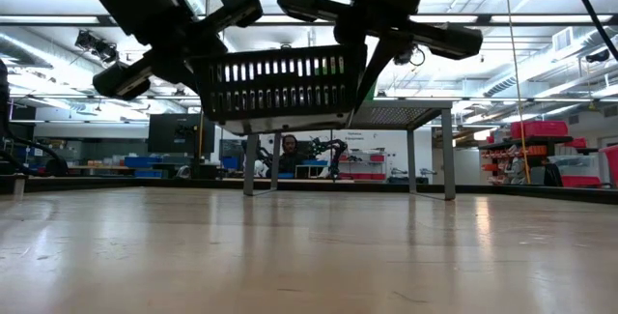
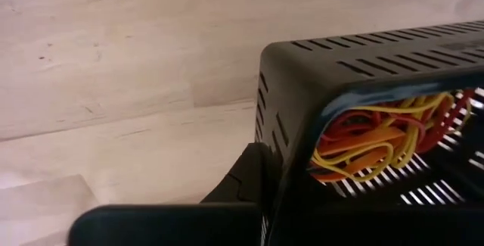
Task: Pick & Place Office Desk Supplies
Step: Put the black bin on the shelf
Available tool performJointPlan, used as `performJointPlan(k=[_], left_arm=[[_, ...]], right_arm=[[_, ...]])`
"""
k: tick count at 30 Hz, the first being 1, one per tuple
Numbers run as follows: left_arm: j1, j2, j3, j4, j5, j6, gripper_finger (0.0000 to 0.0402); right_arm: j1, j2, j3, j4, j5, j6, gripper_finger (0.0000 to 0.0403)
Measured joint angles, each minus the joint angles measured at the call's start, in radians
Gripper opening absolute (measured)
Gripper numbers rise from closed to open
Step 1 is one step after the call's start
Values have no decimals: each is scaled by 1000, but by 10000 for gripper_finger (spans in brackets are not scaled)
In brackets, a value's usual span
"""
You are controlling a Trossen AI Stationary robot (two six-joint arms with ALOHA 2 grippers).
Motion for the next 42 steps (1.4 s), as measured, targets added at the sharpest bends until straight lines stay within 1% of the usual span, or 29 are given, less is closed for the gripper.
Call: performJointPlan(k=[4,7,11,17,20,22,25,30,32,37,40,42], left_arm=[[-10,0,0,1,-46,-5,5],[-18,0,0,-1,-53,-34,5],[-24,0,0,0,-60,-63,4],[-27,-1,0,-7,-63,-104,3],[-26,-2,1,-20,-70,-136,3],[-26,-2,2,-23,-70,-151,3],[-27,-2,4,-25,-72,-190,3],[-34,-2,5,-34,-73,-250,3],[-43,-2,5,-36,-71,-254,3],[-59,-3,2,-64,-46,-275,3],[-59,1,0,-87,-19,-307,3],[-60,13,-1,-113,-11,-316,3]], right_arm=[[1,0,0,3,5,22,5],[3,0,0,7,3,45,27],[8,0,0,16,1,105,82],[24,0,0,-17,34,259,189],[37,0,0,-68,52,349,222],[46,0,0,-95,59,412,230],[65,0,2,-111,62,487,231],[104,0,2,-118,78,545,227],[122,0,2,-116,122,529,227],[134,-11,1,-63,269,412,229],[127,-25,0,-19,302,357,229],[124,-34,0,-14,303,322,228]])
